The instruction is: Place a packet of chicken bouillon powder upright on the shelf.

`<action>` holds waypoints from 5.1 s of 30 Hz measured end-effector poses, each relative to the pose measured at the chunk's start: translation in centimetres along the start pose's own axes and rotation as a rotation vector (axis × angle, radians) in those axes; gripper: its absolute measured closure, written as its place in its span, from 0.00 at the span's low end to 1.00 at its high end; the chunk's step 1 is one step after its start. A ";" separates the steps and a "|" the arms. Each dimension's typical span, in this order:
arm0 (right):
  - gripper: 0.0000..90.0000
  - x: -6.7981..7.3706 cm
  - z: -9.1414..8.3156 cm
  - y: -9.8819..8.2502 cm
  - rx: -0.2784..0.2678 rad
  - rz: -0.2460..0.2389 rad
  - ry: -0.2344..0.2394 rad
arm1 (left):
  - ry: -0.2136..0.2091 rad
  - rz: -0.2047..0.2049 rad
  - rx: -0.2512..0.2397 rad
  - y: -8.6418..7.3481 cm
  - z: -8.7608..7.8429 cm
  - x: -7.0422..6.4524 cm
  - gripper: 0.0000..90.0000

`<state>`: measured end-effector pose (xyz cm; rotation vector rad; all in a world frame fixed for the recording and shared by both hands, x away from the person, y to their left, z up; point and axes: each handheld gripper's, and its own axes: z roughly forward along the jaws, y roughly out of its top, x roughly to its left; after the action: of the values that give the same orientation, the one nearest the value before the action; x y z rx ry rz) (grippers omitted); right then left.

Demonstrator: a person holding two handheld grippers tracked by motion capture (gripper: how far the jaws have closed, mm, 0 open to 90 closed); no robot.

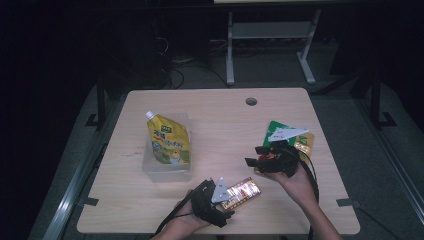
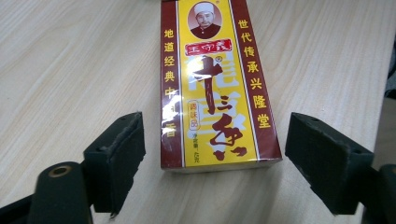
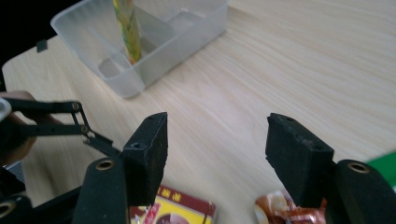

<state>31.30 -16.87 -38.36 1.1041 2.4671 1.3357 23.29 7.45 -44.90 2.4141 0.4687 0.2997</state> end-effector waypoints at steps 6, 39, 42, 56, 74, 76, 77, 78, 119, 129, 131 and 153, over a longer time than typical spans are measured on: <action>0.40 -0.3 -0.6 -1.8 -0.001 0.039 -0.015 | 0.013 0.011 0.023 0.2 0.6 0.0 0.21; 0.36 -1.0 -2.2 -5.6 -0.020 0.115 -0.079 | -0.067 -0.012 0.108 1.0 1.7 0.7 0.34; 0.35 -1.2 -2.3 -5.6 -0.031 0.125 -0.073 | -0.071 -0.020 0.108 1.0 1.7 0.7 0.35; 0.33 -1.3 -2.0 -5.6 -0.018 0.159 -0.066 | -0.008 -0.075 0.054 1.2 1.5 1.4 0.36; 0.29 -2.9 0.6 -4.6 0.050 0.293 0.045 | 0.110 -0.076 -0.035 4.1 0.8 2.1 0.36; 0.29 -3.3 0.8 -4.2 0.051 0.318 0.063 | 0.118 -0.086 -0.043 4.4 0.8 2.3 0.36; 0.29 -3.5 0.9 -4.1 0.054 0.327 0.063 | 0.128 -0.091 -0.047 4.4 0.9 2.3 0.36; 0.28 -3.9 1.0 -3.9 0.049 0.350 0.078 | 0.136 -0.089 -0.047 4.5 0.8 2.4 0.36; 0.73 -2.0 1.2 -1.2 -0.045 0.379 0.187 | 0.188 -0.173 -0.081 3.8 1.8 3.4 0.35; 0.75 -0.4 0.3 0.7 -0.051 0.273 0.165 | 0.180 -0.163 -0.124 3.6 0.4 3.3 0.32; 0.75 -0.3 0.2 1.2 -0.046 0.248 0.156 | 0.177 -0.163 -0.128 3.5 0.2 3.2 0.32; 0.75 0.2 1.4 4.8 0.057 -0.011 0.073 | 0.049 -0.082 -0.114 1.2 -0.2 1.1 0.28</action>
<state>34.29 -14.18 -35.48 1.0710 2.5746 1.3338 24.56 7.13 -43.87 2.2751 0.5567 0.3407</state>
